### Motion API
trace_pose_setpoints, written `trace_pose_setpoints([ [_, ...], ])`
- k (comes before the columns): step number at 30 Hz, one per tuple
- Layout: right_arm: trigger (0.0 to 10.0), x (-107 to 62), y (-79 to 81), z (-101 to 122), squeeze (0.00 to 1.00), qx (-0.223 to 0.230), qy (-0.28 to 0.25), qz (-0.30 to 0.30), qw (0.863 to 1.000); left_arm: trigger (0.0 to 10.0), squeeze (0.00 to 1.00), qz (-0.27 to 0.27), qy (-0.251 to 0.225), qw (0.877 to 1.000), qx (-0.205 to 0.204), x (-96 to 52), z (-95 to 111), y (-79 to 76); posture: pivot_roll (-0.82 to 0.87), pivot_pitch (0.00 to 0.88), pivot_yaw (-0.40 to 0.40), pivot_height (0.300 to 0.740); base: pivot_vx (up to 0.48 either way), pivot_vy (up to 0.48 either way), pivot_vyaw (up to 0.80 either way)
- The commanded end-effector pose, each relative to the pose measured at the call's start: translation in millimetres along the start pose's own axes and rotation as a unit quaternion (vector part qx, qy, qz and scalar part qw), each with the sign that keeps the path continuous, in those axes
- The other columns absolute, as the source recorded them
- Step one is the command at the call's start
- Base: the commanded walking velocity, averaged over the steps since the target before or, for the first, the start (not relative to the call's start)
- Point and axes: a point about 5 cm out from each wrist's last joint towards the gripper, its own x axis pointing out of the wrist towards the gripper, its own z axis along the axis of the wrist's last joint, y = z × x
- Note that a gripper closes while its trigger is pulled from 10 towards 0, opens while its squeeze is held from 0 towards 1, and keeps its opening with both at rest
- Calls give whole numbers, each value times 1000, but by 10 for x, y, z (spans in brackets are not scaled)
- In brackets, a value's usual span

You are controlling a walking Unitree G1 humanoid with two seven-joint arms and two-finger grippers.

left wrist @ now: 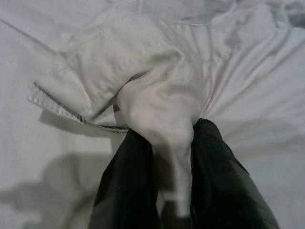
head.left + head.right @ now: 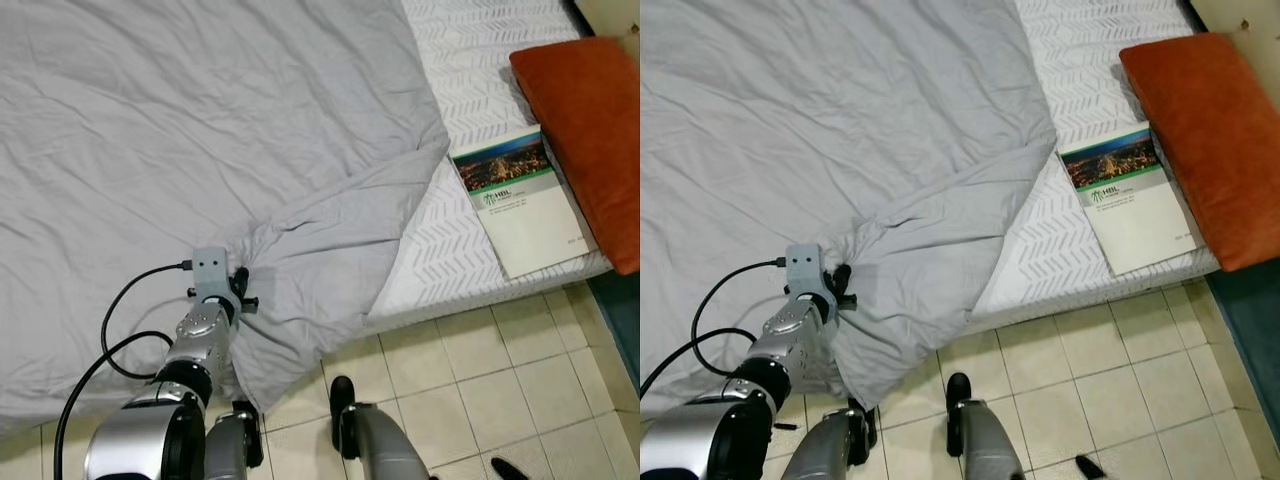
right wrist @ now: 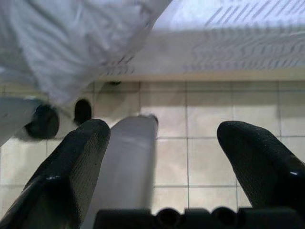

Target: Clean up the room

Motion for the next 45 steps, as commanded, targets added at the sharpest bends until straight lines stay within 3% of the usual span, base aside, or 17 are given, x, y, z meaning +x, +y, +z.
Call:
trace_pose_setpoints([
  [1, 10000, 1, -128, -137, 0, 6, 38, -20, 999, 0, 0, -27, 49, 998, 10, -58, -268, -93, -319, 481, -87, 740, 0, 0, 0],
  [7, 10000, 180, -205, -166, 0, 11, 30, -33, 999, 0, 0, -71, 85, 992, 66, -102, -437, -237, -301, 383, -69, 740, 0, 0, 0],
  [8, 10000, 220, -220, -169, 0, 11, 28, -34, 999, 3020, 0, -72, 86, 991, 76, -102, -441, -251, -294, 355, -59, 740, 0, 0, 0],
  [9, 10000, 267, -243, -161, 0, 10, 23, -38, 999, 10000, 0, -81, 82, 990, 85, -95, -422, -288, -288, 321, -52, 740, 0, 0, 0],
  [15, 10000, 527, -375, -80, 0, 5, -4, -56, 998, 10000, 0, -94, 46, 990, 95, -58, -288, -367, -288, 219, -25, 740, 0, -232, 0],
  [16, 10000, 635, -438, -6, 0, 6, -21, -68, 997, 10000, 0, -95, 46, 989, 100, -55, -284, -379, -292, 187, -11, 740, 0, -465, 0],
  [21, 10000, 749, -545, 44, 0, 0, -33, -83, 996, 10000, 0, -117, 51, 985, 113, -59, -301, -489, -301, 157, 17, 740, 0, -468, 0],
  [36, 10000, 758, -529, 1, 0, -10, -25, -79, 997, 10000, 0, -211, 80, 964, 143, -196, -558, -1027, -331, 165, 35, 740, 0, -469, 0],
  [45, 10000, 773, -451, -19, 0, -13, -23, -71, 997, 10000, 0, -292, 98, 936, 169, -388, -776, -1456, -353, 162, 57, 740, 0, -472, 0],
])
